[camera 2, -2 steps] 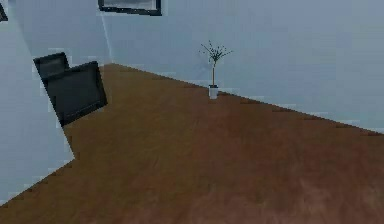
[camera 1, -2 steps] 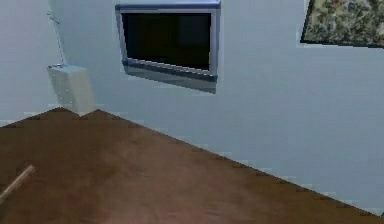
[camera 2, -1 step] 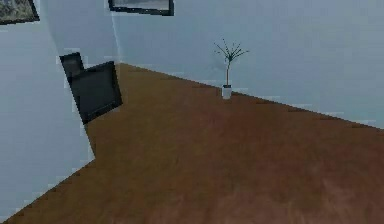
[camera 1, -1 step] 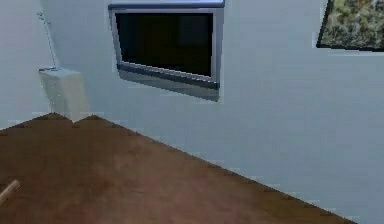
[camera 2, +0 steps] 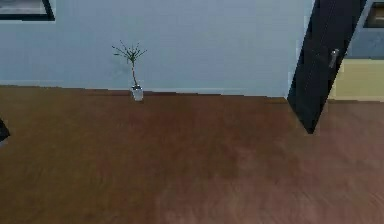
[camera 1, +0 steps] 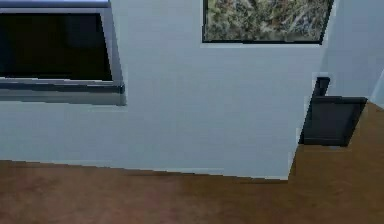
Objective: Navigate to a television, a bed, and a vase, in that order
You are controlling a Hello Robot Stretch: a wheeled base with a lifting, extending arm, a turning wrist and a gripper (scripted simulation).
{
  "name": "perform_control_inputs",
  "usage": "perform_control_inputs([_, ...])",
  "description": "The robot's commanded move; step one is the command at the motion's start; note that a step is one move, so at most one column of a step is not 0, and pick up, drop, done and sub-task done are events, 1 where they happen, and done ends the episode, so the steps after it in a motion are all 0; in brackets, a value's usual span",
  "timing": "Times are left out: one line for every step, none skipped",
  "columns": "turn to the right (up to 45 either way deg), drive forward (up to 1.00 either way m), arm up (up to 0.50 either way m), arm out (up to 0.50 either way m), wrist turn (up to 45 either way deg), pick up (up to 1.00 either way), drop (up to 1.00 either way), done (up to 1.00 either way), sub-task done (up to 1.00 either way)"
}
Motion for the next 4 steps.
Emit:
perform_control_inputs([0.0,0.85,0.00,0.00,0.0,0.00,0.00,0.00,0.00])
perform_control_inputs([-45.0,0.00,0.00,0.00,0.0,0.00,0.00,0.00,0.00])
perform_control_inputs([-9.0,0.00,0.00,0.00,0.0,0.00,0.00,0.00,0.00])
perform_control_inputs([0.0,0.00,0.00,0.00,0.0,0.00,0.00,0.00,1.00])
